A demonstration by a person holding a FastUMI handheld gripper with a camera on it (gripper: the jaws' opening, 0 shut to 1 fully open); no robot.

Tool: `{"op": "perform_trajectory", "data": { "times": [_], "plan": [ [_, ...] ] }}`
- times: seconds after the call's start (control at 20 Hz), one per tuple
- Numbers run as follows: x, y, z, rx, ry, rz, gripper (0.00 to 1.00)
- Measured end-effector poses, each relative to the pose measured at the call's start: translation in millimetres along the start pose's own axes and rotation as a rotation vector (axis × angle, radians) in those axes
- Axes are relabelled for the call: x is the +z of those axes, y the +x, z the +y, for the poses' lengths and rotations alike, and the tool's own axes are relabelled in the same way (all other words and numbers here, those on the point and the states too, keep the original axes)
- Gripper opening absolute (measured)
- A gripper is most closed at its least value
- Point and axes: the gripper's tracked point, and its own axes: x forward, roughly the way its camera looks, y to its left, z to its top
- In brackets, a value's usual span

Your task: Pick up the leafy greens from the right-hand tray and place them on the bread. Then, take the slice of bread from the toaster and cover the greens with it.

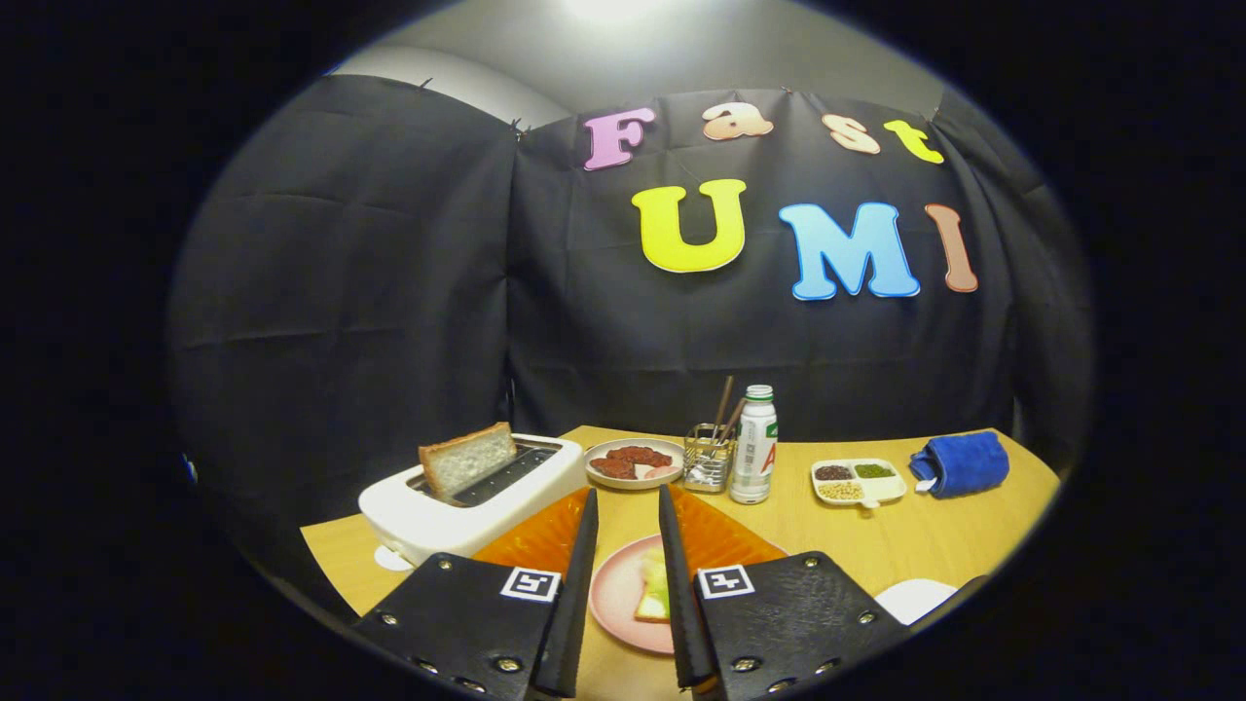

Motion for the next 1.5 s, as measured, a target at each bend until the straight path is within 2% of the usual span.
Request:
{"op": "perform_trajectory", "data": {
  "times": [0.2,0.55,0.65,0.8,1.0,1.45,1.5],
  "plan": [
    [0,3,64,0.166,0.046,0.013,0.37],
    [-9,27,114,0.159,-0.038,0.034,0.37],
    [-13,38,125,0.143,-0.04,0.049,0.37],
    [-17,56,129,0.077,-0.065,0.066,0.37],
    [-19,70,141,0.077,-0.071,0.081,0.37],
    [-15,98,130,-0.075,-0.102,0.059,0.37],
    [-20,89,126,-0.098,-0.083,0.073,0.37]
  ]
}}
